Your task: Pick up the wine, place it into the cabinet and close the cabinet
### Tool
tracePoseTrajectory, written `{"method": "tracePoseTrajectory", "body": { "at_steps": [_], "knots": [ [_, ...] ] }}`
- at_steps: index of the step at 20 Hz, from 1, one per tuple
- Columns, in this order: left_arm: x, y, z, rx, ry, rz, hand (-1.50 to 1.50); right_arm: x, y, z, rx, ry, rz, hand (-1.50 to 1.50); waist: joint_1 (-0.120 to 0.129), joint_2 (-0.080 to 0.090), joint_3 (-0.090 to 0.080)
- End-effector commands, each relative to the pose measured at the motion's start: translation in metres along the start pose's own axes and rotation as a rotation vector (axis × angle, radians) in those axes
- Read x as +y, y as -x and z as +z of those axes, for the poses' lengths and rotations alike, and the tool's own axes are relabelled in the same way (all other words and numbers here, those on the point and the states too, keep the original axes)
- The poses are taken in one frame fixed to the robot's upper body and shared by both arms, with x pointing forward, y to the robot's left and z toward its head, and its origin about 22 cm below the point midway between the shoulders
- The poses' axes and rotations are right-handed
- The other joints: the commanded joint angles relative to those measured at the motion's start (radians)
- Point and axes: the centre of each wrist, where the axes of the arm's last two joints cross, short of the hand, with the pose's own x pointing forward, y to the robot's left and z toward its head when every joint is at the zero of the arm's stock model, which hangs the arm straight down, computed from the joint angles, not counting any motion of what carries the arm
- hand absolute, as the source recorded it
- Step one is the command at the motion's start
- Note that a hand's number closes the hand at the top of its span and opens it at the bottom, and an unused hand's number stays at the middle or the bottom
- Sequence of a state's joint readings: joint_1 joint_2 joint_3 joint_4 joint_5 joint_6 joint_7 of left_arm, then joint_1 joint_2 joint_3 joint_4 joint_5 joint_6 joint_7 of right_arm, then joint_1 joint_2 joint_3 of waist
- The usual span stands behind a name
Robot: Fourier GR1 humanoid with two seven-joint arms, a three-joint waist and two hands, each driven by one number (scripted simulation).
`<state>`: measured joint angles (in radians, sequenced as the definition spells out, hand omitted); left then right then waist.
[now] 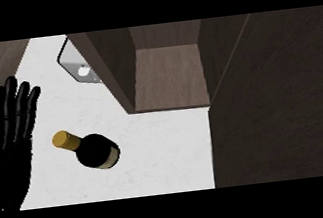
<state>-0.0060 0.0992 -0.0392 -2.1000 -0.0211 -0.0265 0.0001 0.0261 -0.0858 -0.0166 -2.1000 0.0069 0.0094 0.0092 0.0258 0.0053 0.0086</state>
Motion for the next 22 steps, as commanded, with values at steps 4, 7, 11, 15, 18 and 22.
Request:
{"method": "tracePoseTrajectory", "body": {
  "at_steps": [4, 7, 11, 15, 18, 22],
  "knots": [
    [-0.002, -0.009, 0.014, -0.094, 0.225, 0.107, -1.5, 0.01, -0.019, 0.018, -0.034, -0.023, 0.001, -1.5, -0.03, -0.01, -0.01],
    [-0.038, 0.008, 0.019, 0.043, 0.337, 0.416, -1.5, 0.026, -0.01, 0.023, 0.046, -0.231, -0.157, -1.5, -0.046, -0.004, -0.01],
    [-0.026, -0.013, 0.037, 0.073, 0.379, 0.509, -1.5, 0.023, -0.028, 0.027, 0.053, -0.264, -0.17, -1.5, -0.021, -0.009, -0.009],
    [-0.019, -0.054, 0.048, 0.056, 0.383, 0.508, -1.5, 0.013, -0.06, 0.03, 0.058, -0.28, -0.175, -1.5, -0.023, -0.008, -0.009],
    [-0.031, -0.068, 0.048, 0.068, 0.361, 0.511, -1.5, 0.021, -0.071, 0.032, 0.045, -0.259, -0.187, -1.5, -0.024, -0.007, -0.009],
    [-0.037, -0.081, 0.039, 0.085, 0.371, 0.519, -1.5, -0.002, -0.077, 0.028, 0.071, -0.264, -0.168, -1.5, -0.027, -0.006, -0.008]
  ]
}}
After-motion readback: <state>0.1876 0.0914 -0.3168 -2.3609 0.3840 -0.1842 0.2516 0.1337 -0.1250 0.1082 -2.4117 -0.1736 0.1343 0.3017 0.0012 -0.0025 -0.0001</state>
